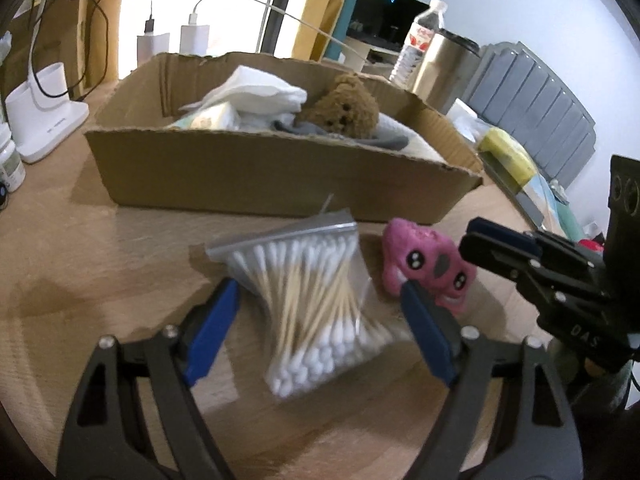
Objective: Organize soft objects
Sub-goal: 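Grasp the cotton swab bag with the left tool while the right grasps the pink plush, then carry the swab bag and pink plush into the box and open both tools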
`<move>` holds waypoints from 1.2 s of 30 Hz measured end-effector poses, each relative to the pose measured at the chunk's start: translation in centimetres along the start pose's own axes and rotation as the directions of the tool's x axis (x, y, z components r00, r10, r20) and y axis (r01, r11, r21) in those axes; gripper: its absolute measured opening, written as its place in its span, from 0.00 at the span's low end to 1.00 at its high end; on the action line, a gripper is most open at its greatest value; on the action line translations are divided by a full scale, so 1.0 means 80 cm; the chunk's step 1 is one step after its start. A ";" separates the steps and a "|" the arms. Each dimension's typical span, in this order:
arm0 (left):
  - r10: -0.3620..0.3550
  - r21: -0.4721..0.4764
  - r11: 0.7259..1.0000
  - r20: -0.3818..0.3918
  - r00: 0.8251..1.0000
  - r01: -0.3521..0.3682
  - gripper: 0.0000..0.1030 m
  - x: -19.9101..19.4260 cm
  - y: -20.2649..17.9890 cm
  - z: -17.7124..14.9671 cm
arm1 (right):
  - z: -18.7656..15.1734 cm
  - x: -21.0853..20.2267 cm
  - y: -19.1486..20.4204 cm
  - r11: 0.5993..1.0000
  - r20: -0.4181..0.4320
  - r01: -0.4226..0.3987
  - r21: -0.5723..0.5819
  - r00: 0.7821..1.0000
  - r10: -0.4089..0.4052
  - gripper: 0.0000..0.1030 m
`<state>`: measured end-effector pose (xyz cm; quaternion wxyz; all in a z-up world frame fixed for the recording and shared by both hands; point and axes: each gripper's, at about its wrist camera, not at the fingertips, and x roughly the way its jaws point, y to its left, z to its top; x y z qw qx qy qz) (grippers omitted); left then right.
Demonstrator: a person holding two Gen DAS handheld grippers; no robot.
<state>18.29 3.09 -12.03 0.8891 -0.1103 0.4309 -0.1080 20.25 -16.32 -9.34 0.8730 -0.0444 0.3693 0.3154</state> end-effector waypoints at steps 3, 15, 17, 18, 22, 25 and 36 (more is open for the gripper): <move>-0.001 -0.013 1.000 0.009 1.000 0.001 0.65 -0.002 0.004 -0.001 | 0.000 0.000 0.000 1.000 0.001 -0.006 0.003 1.000 0.006 0.24; -0.050 -0.048 0.997 0.039 0.998 0.052 0.45 -0.012 0.013 -0.006 | 0.001 -0.002 0.003 0.999 0.008 -0.036 -0.002 0.999 0.036 0.24; -0.059 -0.054 0.997 0.042 0.997 0.061 0.45 -0.015 0.014 -0.007 | 0.000 -0.002 0.005 0.999 0.006 -0.039 -0.009 0.999 0.039 0.24; -0.062 -0.056 0.996 0.043 0.997 0.064 0.45 -0.016 0.015 -0.008 | 0.000 -0.002 0.005 0.999 0.006 -0.040 -0.012 0.999 0.040 0.24; -0.063 -0.061 0.996 0.050 0.997 0.066 0.45 -0.022 0.017 -0.011 | 0.001 0.001 0.003 1.000 -0.009 -0.027 -0.001 1.000 0.027 0.25; -0.066 -0.061 0.996 0.060 0.996 0.069 0.45 -0.028 0.018 -0.012 | 0.002 0.009 0.002 1.000 -0.039 -0.014 0.013 0.999 0.015 0.41; -0.071 -0.073 0.994 0.097 0.993 0.078 0.45 -0.045 0.028 -0.015 | -0.001 0.041 0.006 1.000 -0.161 0.011 -0.001 0.987 -0.011 0.42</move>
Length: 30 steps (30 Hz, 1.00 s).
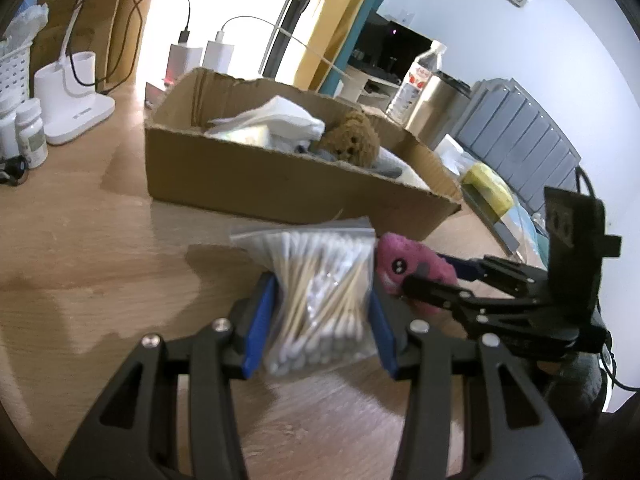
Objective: Organize soft objects
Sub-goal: 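Carry the swab bag and pink plush into the box and open both tools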
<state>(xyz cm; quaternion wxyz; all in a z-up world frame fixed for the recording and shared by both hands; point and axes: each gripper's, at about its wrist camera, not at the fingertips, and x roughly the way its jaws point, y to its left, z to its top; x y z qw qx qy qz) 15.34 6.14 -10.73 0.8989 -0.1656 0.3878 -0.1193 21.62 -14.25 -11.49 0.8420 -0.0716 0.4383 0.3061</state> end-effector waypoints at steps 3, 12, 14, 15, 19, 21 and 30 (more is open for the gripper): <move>0.004 0.004 1.000 0.015 1.000 -0.004 0.45 -0.007 0.002 0.001 | 0.000 -0.008 0.004 1.000 0.037 -0.008 -0.010 0.999 0.008 0.35; 0.024 0.004 1.000 0.062 0.998 -0.025 0.45 -0.032 0.011 0.005 | -0.002 -0.022 0.016 0.999 0.095 -0.015 -0.047 0.995 0.020 0.34; 0.031 0.007 0.999 0.072 0.997 -0.031 0.45 -0.037 0.011 0.006 | -0.001 -0.027 0.017 0.999 0.105 -0.018 -0.050 0.994 0.023 0.34; 0.035 0.009 0.999 0.078 0.996 -0.036 0.45 -0.039 0.011 0.007 | 0.001 -0.031 0.018 0.999 0.115 -0.017 -0.051 0.993 0.023 0.34; 0.050 0.026 0.998 0.097 0.994 -0.052 0.45 -0.048 0.009 0.011 | 0.008 -0.049 0.017 0.999 0.163 -0.014 -0.045 0.986 0.022 0.34; 0.066 0.046 0.996 0.107 0.992 -0.071 0.45 -0.051 0.005 0.016 | 0.012 -0.056 0.017 0.999 0.179 -0.012 -0.048 0.984 0.021 0.34; 0.097 0.090 0.989 0.166 0.981 -0.113 0.45 -0.070 -0.004 0.035 | 0.023 -0.068 0.009 0.999 0.220 -0.011 -0.041 0.975 0.020 0.34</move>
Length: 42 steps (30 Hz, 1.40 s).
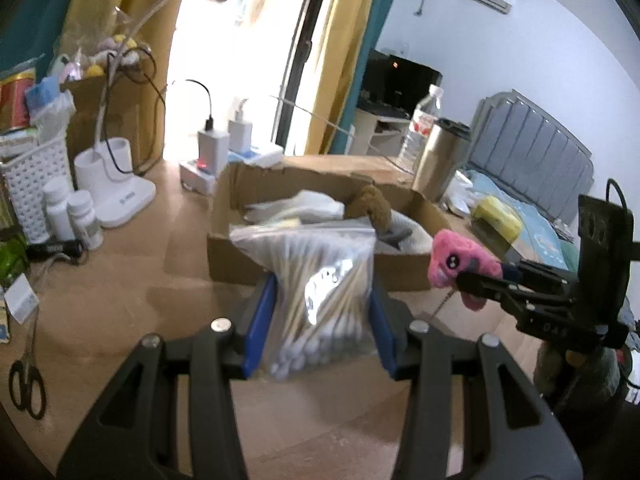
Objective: Organize soft objects
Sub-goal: 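Carry the swab bag and pink plush into the box and open both tools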
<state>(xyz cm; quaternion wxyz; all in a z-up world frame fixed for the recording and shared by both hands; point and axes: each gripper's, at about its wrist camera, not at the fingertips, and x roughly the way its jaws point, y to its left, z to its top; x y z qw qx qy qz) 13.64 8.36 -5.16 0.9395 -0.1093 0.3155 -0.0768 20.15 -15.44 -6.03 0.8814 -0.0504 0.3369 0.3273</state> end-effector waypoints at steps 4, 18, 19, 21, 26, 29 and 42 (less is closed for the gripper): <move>0.032 -0.008 0.999 0.034 0.999 -0.032 0.45 -0.004 0.004 0.006 | 0.007 -0.003 -0.001 1.000 0.017 0.002 -0.002 1.000 -0.002 0.34; 0.023 0.035 0.999 0.087 0.996 -0.026 0.45 -0.002 -0.003 0.040 | 0.035 -0.016 -0.017 1.000 0.092 0.027 -0.003 0.995 -0.027 0.34; 0.020 0.040 0.999 0.089 0.996 -0.024 0.45 -0.001 -0.005 0.043 | 0.037 -0.017 -0.019 1.000 0.096 0.029 -0.003 0.995 -0.028 0.34; 0.013 0.048 0.999 0.088 0.996 -0.017 0.45 0.003 -0.009 0.047 | 0.040 -0.017 -0.021 1.000 0.104 0.032 -0.002 0.994 -0.031 0.34; -0.014 0.068 0.998 0.080 0.997 0.008 0.45 0.017 -0.021 0.053 | 0.044 -0.012 -0.028 0.999 0.112 0.038 0.004 0.993 -0.039 0.34; -0.036 0.075 0.997 0.073 0.997 0.031 0.45 0.027 -0.026 0.056 | 0.045 -0.004 -0.033 0.999 0.110 0.042 0.013 0.993 -0.043 0.34; -0.039 0.107 0.994 0.049 0.998 0.033 0.45 0.066 -0.050 0.068 | 0.051 0.019 -0.046 0.998 0.106 0.062 0.024 0.992 -0.064 0.34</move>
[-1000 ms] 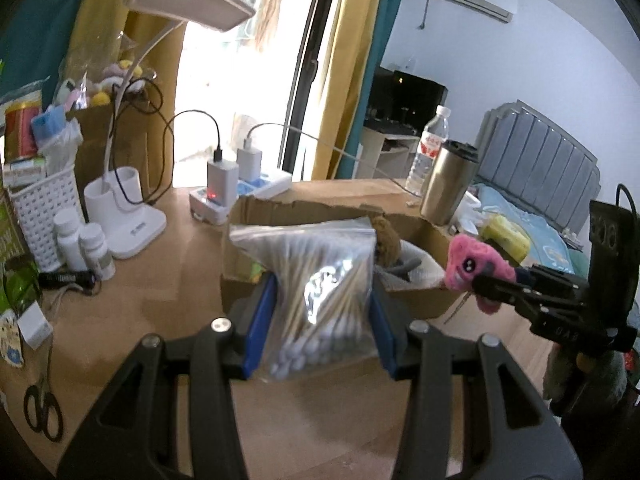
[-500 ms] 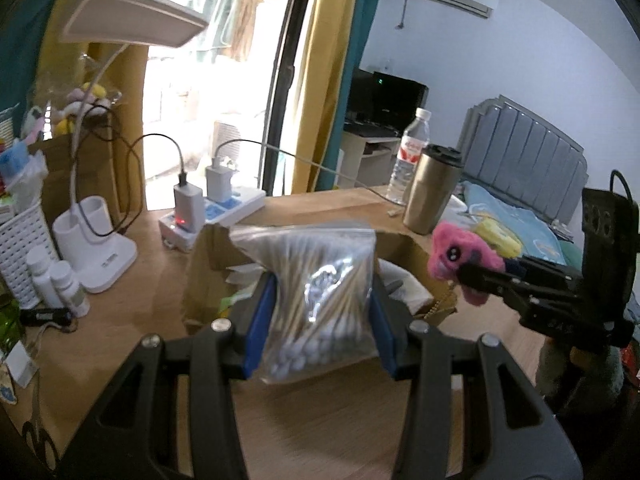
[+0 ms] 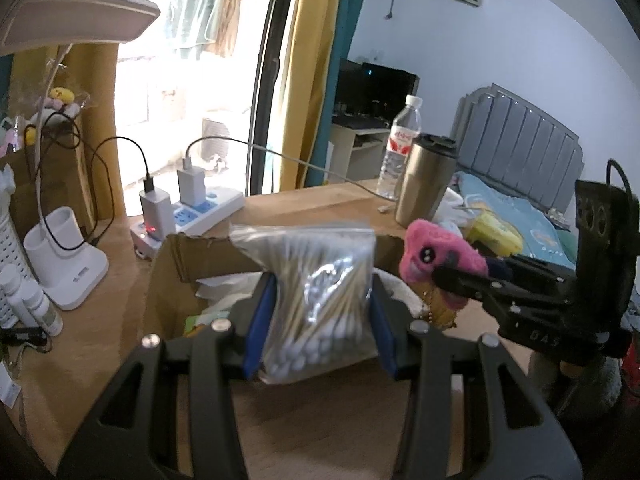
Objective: Organize soft objects
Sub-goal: 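Carry the swab bag and pink plush into the box and open both tools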
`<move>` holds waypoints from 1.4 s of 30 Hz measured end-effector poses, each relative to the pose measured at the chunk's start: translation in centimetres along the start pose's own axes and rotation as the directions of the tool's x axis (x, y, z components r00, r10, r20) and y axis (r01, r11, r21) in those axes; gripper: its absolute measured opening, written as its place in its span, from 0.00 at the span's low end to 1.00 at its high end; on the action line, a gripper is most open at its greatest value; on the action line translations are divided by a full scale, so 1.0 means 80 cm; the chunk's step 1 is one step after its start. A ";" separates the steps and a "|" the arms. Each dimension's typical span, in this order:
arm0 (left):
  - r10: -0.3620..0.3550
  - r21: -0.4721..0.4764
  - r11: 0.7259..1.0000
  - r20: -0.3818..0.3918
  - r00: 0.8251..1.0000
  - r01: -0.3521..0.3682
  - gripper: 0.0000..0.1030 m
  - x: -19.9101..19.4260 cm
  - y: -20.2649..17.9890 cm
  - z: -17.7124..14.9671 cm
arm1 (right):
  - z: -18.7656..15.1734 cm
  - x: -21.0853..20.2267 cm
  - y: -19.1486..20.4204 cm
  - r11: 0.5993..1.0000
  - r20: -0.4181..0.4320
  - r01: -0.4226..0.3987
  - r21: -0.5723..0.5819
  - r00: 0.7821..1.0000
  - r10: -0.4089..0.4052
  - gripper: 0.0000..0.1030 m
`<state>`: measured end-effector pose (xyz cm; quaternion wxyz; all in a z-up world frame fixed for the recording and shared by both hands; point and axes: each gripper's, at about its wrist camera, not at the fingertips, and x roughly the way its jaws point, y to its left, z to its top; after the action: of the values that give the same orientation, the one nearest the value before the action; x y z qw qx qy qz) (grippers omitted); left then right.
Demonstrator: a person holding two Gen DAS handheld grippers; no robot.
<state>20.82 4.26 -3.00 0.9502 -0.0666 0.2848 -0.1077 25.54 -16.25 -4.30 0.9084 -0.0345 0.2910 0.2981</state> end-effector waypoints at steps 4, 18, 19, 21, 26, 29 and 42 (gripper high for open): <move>0.004 0.005 1.000 -0.013 1.000 -0.004 0.45 0.012 -0.001 -0.001 | -0.001 0.009 -0.005 1.000 -0.008 -0.003 0.000 1.000 0.003 0.34; 0.003 0.016 1.000 -0.068 0.998 -0.001 0.45 0.056 -0.005 -0.008 | -0.008 0.037 -0.010 1.000 -0.043 -0.010 -0.001 0.999 0.009 0.34; 0.001 0.016 1.000 -0.072 0.997 0.000 0.45 0.058 -0.005 -0.010 | -0.009 0.039 -0.010 1.000 -0.046 -0.011 -0.002 0.999 0.011 0.34; -0.002 0.017 1.000 -0.078 0.997 0.003 0.45 0.062 -0.005 -0.011 | -0.011 0.043 -0.008 1.000 -0.053 -0.013 -0.004 0.999 0.013 0.34; -0.001 0.016 1.000 -0.096 0.995 0.003 0.45 0.071 -0.003 -0.013 | -0.015 0.051 -0.005 1.000 -0.068 -0.011 -0.015 0.998 0.010 0.34; -0.004 0.014 1.000 -0.110 0.994 0.005 0.45 0.077 -0.002 -0.016 | -0.017 0.057 -0.005 1.000 -0.081 -0.012 -0.016 0.997 0.011 0.34; 0.010 0.018 1.000 -0.159 0.987 -0.008 0.46 0.094 -0.002 -0.026 | -0.021 0.061 0.001 0.999 -0.085 0.006 -0.034 0.996 -0.009 0.37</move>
<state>25.79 2.16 -8.69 0.9255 -0.0485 0.3589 -0.1107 27.81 -14.04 -8.32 0.8956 -0.0636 0.3243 0.2979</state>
